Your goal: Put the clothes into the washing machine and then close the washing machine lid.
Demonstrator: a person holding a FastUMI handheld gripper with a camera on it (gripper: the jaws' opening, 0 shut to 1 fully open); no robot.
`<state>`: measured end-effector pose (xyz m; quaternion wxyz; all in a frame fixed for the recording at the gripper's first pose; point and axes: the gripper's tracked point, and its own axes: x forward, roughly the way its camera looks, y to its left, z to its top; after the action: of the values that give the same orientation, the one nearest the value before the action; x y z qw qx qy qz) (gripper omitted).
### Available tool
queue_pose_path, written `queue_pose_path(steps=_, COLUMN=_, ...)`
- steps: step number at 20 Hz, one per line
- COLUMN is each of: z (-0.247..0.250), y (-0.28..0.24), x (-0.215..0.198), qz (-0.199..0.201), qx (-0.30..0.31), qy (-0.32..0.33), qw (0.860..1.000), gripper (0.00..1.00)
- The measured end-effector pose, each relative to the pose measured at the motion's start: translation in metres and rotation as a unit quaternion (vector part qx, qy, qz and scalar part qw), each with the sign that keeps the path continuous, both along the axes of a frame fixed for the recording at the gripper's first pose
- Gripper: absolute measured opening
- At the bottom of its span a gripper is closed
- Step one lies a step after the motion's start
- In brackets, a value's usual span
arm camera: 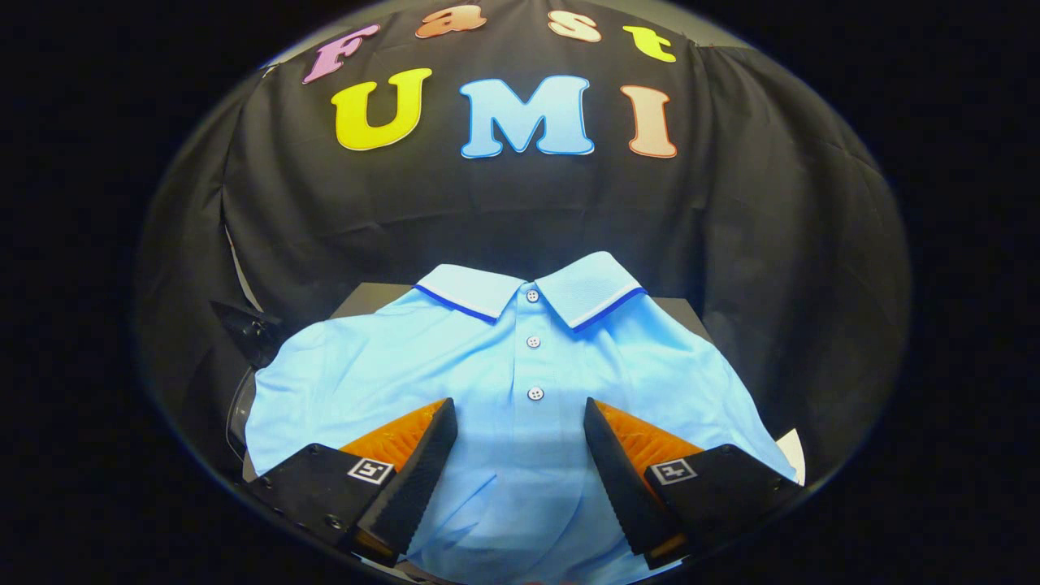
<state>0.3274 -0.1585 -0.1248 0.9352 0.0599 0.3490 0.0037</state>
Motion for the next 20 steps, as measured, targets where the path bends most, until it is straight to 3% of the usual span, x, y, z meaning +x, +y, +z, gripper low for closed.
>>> queue_pose_path(steps=8, z=0.001, y=0.004, x=0.001, qz=0.006, qx=0.015, qy=0.014, qw=1.000, gripper=0.98)
queue_pose_path(steps=10, z=-0.001, y=0.007, x=0.003, qz=0.016, qx=0.010, qy=0.010, qw=1.000, gripper=0.62)
queue_pose_path(steps=13, z=0.000, y=0.010, x=0.004, qz=0.016, qx=0.022, qy=0.007, qw=1.000, gripper=0.62)
queue_pose_path(steps=14, z=0.001, y=0.011, x=0.005, qz=0.013, qx=0.022, qy=0.004, qw=1.000, gripper=0.07)
queue_pose_path(steps=20, z=0.004, y=0.007, x=0.003, qz=0.014, qx=0.018, qy=-0.020, qw=1.000, gripper=0.02)
